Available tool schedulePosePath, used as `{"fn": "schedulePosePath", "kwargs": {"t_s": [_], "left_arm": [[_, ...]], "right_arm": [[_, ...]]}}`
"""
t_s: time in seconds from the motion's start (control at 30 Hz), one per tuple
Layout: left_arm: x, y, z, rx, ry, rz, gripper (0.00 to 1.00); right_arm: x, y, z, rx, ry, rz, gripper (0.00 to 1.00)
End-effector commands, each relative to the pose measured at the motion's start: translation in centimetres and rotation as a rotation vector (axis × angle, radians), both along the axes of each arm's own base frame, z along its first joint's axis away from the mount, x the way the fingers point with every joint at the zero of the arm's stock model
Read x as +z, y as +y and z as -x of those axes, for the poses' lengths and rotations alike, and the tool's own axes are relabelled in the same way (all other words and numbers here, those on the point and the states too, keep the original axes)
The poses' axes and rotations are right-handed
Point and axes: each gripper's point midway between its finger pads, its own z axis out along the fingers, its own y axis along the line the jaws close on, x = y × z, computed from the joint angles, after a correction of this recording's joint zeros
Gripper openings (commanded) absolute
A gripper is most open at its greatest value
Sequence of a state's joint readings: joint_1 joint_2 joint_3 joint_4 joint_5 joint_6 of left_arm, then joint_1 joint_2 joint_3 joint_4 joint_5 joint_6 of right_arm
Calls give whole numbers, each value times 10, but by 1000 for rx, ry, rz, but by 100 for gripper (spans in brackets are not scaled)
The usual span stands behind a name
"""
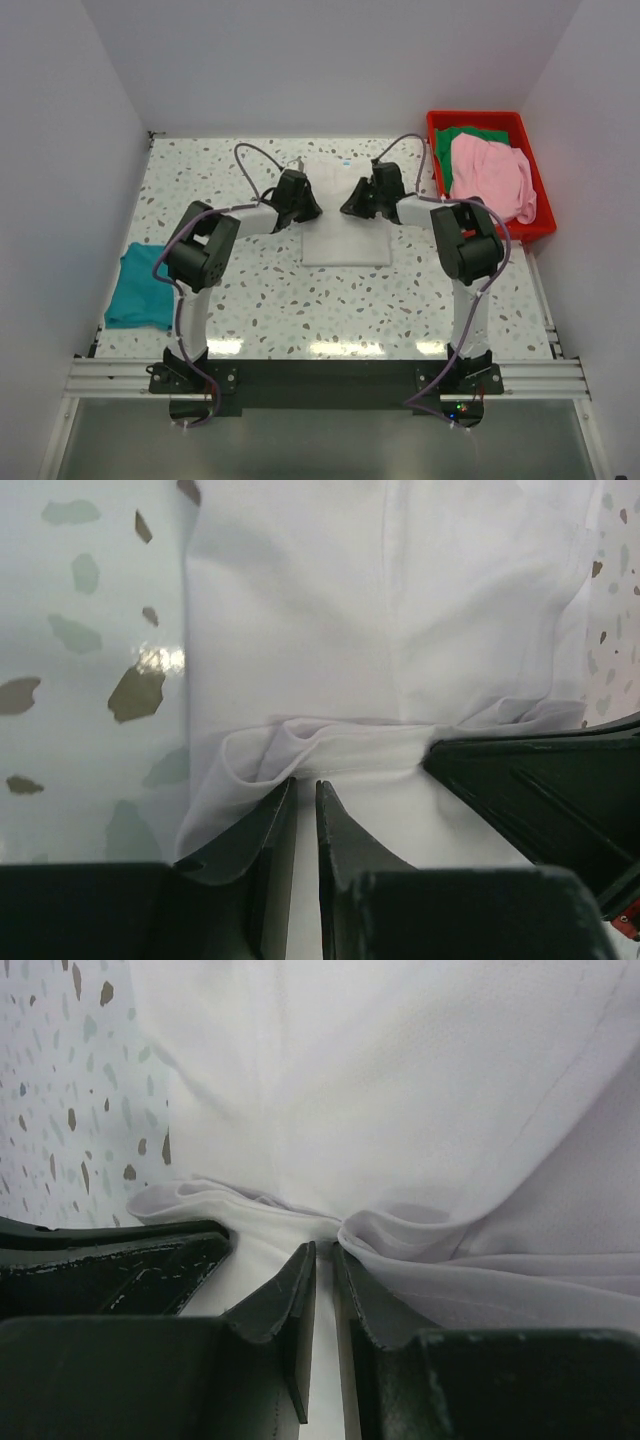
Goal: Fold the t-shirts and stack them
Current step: Fold the tshirt
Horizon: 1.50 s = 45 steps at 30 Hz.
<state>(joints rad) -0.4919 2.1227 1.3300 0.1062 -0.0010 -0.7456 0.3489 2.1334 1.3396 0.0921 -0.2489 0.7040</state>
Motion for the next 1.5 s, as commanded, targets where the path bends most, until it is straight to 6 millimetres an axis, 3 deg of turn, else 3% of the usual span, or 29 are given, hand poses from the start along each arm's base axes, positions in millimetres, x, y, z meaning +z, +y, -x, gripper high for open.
{"fn": "schedulePosePath", "kwargs": {"t_s": [0.0, 0.07, 0.23, 0.27, 0.33, 0.37, 0.4, 0.57, 0.63, 0.8, 1.17, 1.27, 1.33, 1.47], "left_arm": [[-14, 29, 24, 102, 60, -53, 19], [-22, 34, 39, 109, 83, -53, 19], [-14, 44, 67, 116, 81, -36, 19], [-21, 51, 78, 122, 100, -51, 19], [-11, 56, 85, 129, 83, -40, 19], [-18, 63, 96, 134, 99, -51, 19], [-11, 64, 99, 134, 86, -40, 19], [-20, 73, 122, 141, 120, -40, 18], [-17, 75, 126, 149, 113, -32, 18], [-29, 81, 140, 159, 150, -41, 18], [-39, 84, 152, 170, 172, -37, 17], [-38, 84, 153, 169, 173, -33, 17], [-36, 84, 153, 172, 170, -28, 17], [-30, 86, 156, 185, 161, -10, 17]], "right_arm": [[-40, -26, 37, -35, 126, 58, 18], [-49, -25, 56, -26, 155, 41, 17], [-40, -10, 87, 30, 149, 4, 17], [-39, -3, 95, 52, 147, -1, 17], [-35, 3, 107, 74, 144, -21, 17], [-34, 9, 113, 89, 145, -29, 18], [-31, 14, 116, 101, 137, -42, 18], [-17, 34, 136, 154, 135, -101, 18], [-17, 33, 138, 164, 137, -90, 18], [-8, 20, 142, 173, 124, -27, 19], [12, -37, 151, 112, 109, 8, 24], [9, -45, 157, 107, 116, 50, 25], [-2, -54, 168, 102, 160, 86, 24], [-20, -64, 169, 73, 198, 133, 25]]}}
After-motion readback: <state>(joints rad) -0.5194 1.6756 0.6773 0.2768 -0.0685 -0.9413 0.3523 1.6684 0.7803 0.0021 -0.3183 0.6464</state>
